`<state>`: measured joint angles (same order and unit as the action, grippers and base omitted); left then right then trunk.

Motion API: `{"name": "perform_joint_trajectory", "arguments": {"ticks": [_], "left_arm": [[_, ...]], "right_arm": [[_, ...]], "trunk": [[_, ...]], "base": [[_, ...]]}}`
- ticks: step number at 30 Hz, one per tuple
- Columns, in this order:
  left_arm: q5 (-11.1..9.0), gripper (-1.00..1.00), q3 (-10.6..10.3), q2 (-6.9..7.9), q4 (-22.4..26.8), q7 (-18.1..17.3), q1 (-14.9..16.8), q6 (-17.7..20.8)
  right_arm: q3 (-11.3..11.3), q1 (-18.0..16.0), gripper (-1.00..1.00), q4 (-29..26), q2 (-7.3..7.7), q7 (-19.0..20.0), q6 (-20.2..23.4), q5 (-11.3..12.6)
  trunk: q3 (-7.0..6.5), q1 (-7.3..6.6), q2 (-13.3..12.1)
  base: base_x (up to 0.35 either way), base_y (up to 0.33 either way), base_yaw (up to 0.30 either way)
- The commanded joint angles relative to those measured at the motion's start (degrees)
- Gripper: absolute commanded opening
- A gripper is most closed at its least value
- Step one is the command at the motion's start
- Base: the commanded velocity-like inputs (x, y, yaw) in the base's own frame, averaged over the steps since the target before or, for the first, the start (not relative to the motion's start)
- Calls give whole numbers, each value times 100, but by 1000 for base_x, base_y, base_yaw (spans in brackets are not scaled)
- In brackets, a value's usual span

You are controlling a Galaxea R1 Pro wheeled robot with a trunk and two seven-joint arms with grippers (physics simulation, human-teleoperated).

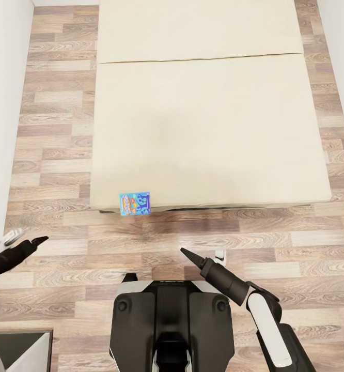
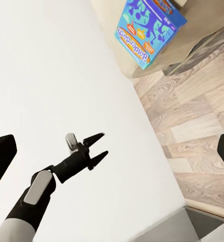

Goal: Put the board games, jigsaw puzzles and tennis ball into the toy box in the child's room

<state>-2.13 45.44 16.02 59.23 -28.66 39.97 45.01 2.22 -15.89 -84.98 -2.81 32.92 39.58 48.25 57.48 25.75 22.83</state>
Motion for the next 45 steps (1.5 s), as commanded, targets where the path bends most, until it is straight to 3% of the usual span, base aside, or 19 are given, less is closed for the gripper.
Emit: {"name": "perform_joint_trajectory", "arguments": {"ticks": [1, 6, 12, 26, 32, 45], "left_arm": [[-16, 100, 12, 24, 2, -106, 4, 115], [13, 100, 10, 112, 1, -466, 3, 339], [42, 100, 4, 159, -1, -645, -11, 472], [52, 100, 3, 228, 29, -709, -206, 991], [37, 100, -21, 292, 34, -713, -227, 1057], [26, 100, -50, 288, 35, -705, -235, 1058]], "right_arm": [[-7, -1, 100, 5, -4, -5, 42, 29], [-8, -1, 100, 27, -7, -5, 36, 26], [-4, -1, 100, 35, -8, -6, 34, 23], [-24, -1, 100, 22, 13, 5, 26, 26], [-51, -1, 100, 29, 41, 20, 31, 45], [-59, -1, 100, 37, 12, 6, 12, 28]], "trunk": [[5, 4, 9], [5, 4, 9], [5, 4, 9], [-1, 4, 9], [-39, 4, 9], [-155, 4, 9]], "base": [[0, 0, 0], [0, 0, 0], [0, 0, 0], [0, 0, 0], [0, 0, 0], [0, 0, 0]]}}
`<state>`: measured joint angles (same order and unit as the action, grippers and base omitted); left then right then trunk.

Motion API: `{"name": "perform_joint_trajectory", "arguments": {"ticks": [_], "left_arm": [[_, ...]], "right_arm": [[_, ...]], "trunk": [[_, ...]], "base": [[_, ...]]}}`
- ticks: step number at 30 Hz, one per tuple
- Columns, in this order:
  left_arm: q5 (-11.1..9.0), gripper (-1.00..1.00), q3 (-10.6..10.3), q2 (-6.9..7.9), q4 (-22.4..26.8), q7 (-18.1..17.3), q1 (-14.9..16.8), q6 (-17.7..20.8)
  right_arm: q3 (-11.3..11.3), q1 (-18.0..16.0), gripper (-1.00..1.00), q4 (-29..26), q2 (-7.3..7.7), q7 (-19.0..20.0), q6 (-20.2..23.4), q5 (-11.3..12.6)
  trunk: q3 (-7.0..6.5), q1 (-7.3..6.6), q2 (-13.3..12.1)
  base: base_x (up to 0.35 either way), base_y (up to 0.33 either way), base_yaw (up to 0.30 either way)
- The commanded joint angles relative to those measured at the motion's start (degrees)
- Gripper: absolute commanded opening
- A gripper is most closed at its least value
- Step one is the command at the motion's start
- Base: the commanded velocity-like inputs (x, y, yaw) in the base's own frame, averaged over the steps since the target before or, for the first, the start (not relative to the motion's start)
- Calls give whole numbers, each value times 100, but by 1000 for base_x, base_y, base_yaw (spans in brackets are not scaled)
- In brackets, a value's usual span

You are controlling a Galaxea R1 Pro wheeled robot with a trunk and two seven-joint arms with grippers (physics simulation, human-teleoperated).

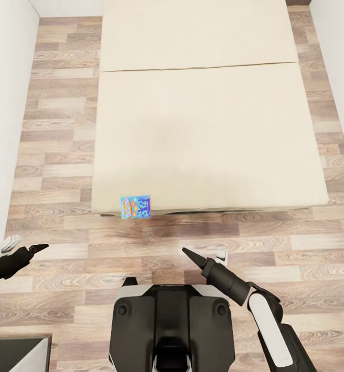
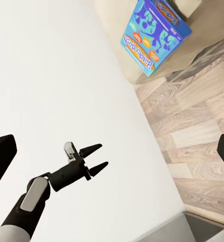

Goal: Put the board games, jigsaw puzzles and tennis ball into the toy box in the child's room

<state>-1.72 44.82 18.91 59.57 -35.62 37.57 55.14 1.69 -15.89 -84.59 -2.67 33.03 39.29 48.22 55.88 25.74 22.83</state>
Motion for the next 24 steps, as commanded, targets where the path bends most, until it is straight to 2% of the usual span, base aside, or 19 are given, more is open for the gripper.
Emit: {"name": "perform_joint_trajectory", "arguments": {"ticks": [1, 24], "left_arm": [[-16, 100, 11, 3, 1, -8, 4, 46], [-21, 100, 27, 16, -24, 1, 2, 20]], "right_arm": [[-4, -1, 100, -1, -7, -5, 33, 30], [48, -1, 100, 3, -40, -16, -110, 16]], "trunk": [[-4, 4, 8], [-221, 4, 8]], "base": [[0, 0, 0], [0, 0, 0]]}}
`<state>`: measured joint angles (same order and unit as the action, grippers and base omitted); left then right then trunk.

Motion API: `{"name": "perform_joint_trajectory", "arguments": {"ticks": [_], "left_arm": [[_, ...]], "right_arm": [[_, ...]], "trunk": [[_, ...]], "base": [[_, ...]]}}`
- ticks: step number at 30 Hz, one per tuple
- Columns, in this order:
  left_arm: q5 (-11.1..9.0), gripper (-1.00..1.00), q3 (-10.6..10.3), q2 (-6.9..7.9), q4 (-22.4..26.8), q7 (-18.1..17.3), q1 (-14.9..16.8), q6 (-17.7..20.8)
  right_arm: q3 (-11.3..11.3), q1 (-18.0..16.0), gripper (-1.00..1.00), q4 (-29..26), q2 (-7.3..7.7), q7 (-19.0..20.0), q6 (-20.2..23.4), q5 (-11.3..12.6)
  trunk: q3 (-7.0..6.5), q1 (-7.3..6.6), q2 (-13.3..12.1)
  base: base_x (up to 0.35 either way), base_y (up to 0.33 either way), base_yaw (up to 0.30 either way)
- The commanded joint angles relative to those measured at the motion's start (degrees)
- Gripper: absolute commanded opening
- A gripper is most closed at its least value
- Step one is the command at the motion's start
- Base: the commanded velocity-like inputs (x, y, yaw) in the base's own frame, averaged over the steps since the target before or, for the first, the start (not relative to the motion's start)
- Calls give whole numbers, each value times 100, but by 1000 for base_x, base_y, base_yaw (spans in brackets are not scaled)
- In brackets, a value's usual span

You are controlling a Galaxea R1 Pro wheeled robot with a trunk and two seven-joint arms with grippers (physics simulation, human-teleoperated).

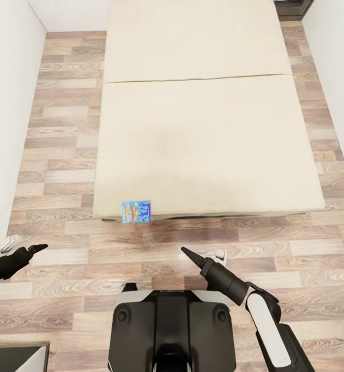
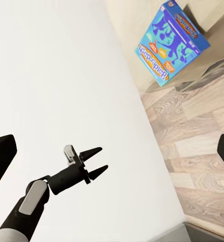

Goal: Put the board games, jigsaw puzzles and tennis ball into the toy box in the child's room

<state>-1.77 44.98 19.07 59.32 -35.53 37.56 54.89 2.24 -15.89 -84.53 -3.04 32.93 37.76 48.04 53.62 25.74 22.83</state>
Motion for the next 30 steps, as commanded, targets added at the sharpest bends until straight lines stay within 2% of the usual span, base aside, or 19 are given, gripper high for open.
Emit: {"name": "perform_joint_trajectory", "arguments": {"ticks": [1, 30], "left_arm": [[-14, 100, 11, -2, 1, -8, 5, 44], [-33, 100, 31, 9, 1, -5, 4, 23]], "right_arm": [[-6, -1, 100, -2, -5, -6, 42, 33], [1, -1, 100, -10, -47, -6, 48, 30]], "trunk": [[-4, 4, 8], [-278, 4, 8]], "base": [[0, 0, 0], [0, 0, 0]]}}
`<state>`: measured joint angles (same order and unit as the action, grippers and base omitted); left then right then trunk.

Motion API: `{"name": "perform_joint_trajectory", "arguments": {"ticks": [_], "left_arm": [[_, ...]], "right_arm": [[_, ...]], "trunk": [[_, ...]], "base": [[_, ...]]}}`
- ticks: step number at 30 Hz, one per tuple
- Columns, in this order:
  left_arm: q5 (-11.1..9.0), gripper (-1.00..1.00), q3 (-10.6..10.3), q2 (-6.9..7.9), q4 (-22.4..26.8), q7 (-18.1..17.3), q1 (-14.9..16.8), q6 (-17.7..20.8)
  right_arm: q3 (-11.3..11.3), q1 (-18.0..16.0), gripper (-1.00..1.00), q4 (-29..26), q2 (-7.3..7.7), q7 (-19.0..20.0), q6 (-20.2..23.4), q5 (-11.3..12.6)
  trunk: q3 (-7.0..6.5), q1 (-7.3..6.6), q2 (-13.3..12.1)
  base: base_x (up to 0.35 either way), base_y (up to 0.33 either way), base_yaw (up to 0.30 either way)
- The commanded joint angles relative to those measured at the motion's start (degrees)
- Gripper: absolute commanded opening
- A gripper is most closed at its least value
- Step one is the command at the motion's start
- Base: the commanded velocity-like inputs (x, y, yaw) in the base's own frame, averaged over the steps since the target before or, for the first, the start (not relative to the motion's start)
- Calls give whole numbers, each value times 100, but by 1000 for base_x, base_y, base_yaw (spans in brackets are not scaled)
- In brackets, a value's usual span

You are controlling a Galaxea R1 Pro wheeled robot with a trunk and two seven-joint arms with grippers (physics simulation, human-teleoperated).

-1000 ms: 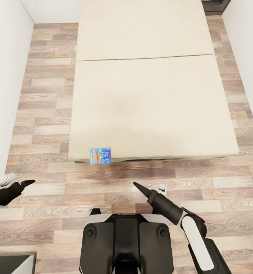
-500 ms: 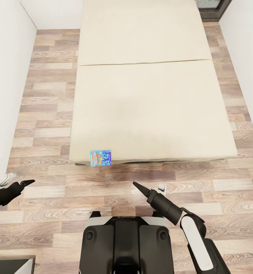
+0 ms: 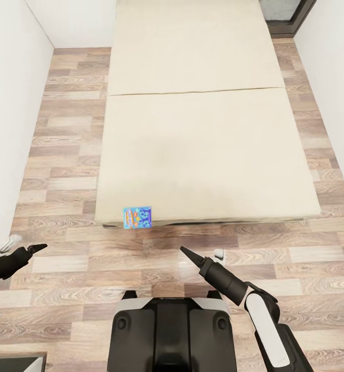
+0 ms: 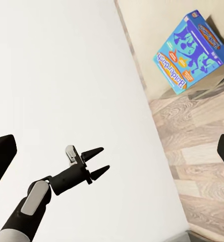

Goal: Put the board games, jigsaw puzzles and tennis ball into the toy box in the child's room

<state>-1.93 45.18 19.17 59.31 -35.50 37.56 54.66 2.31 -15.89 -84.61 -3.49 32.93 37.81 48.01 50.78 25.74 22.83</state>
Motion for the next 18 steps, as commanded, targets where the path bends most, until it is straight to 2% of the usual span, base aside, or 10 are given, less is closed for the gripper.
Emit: {"name": "perform_joint_trajectory", "arguments": {"ticks": [1, 18], "left_arm": [[-18, 100, 13, -1, 1, -8, 5, 47], [-18, 100, 27, 13, 1, -17, 6, 69]], "right_arm": [[-7, -2, 100, -2, -3, -6, 43, 34], [-5, -2, 100, -13, -3, -11, 36, 34]], "trunk": [[-4, 4, 8], [-165, 4, 8]], "base": [[0, 0, 0], [0, 0, 0]]}}
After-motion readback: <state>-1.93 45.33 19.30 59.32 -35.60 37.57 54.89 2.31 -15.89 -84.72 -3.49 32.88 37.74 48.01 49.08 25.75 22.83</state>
